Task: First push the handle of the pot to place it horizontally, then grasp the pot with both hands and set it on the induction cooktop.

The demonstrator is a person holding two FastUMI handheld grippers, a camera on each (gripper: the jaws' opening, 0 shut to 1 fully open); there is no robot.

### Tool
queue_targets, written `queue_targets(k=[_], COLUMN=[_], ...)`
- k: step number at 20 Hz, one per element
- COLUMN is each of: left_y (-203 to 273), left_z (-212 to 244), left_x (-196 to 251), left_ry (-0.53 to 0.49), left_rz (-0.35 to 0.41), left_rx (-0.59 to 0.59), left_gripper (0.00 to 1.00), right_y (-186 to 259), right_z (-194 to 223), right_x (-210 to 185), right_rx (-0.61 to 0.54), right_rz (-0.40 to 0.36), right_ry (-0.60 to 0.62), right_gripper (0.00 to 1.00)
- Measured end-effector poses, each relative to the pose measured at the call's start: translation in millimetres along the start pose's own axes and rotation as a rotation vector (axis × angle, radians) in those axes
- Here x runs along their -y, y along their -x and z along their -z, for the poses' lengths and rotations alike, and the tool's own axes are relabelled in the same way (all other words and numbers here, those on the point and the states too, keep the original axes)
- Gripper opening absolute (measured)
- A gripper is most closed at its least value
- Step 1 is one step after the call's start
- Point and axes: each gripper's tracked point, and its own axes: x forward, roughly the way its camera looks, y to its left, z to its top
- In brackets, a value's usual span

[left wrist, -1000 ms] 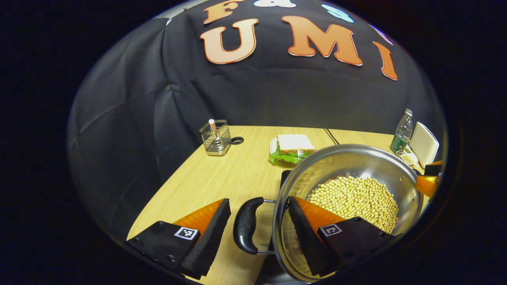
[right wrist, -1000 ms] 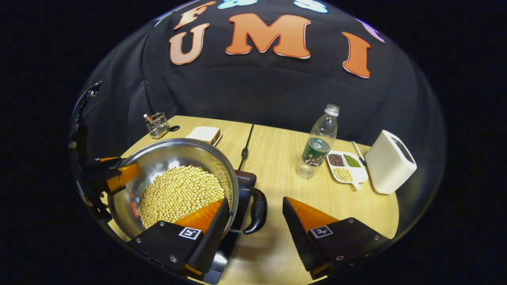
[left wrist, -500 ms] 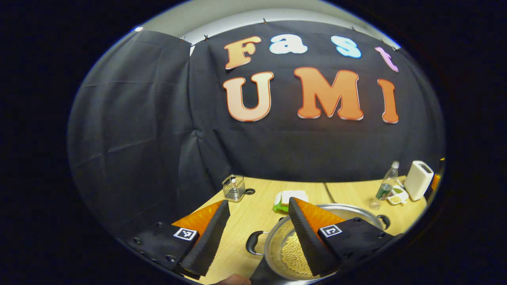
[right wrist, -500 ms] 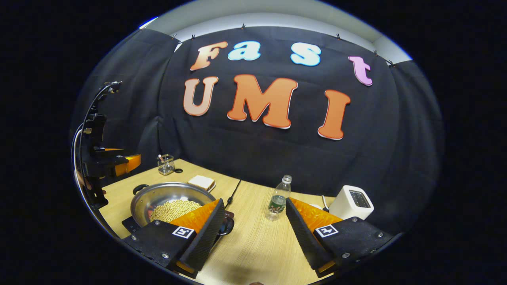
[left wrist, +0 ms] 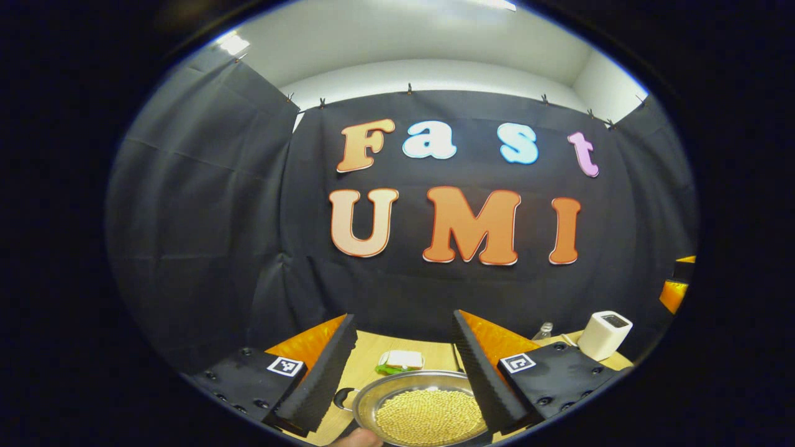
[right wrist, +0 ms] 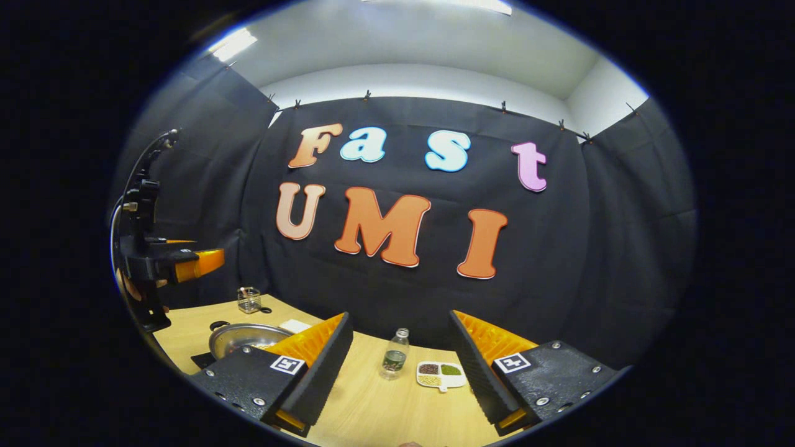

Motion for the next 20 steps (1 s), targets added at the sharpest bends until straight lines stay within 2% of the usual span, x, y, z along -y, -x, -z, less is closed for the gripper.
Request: queue_targets(k=[4, 6, 9, 12, 15, 20], left_y=[20.8, 32.3, 47.6, 58.2, 68.8, 77.7], left_z=[-29.2, -43.0, -68.3, -87.4, -102.0, -114.0], left_x=[8.9, 17.9, 36.2, 50.5, 58.6, 67.8], left_ry=[0.015, 0.016, 0.015, 0.011, 0.007, 0.056], left_rz=[0.004, 0.010, 0.042, 0.067, 0.071, 0.081], left_rx=[0.066, 0.102, 0.148, 0.173, 0.198, 0.231], left_gripper=[0.99, 1.00, 0.99, 1.00, 1.00, 1.00], right_y=[11.0, 18.7, 26.8, 32.6, 44.3, 49.6], right_z=[-18.1, -23.6, -33.6, -42.6, -44.2, -49.9], right_x=[35.9, 51.5, 68.3, 74.7, 85.7, 95.0], right_rx=[0.070, 0.091, 0.121, 0.159, 0.160, 0.173], right_rz=[0.052, 0.057, 0.069, 0.075, 0.063, 0.063], right_ry=[-0.052, -0.067, -0.095, -0.102, -0.093, -0.094], right_gripper=[0.95, 0.97, 0.95, 0.97, 0.95, 0.97])
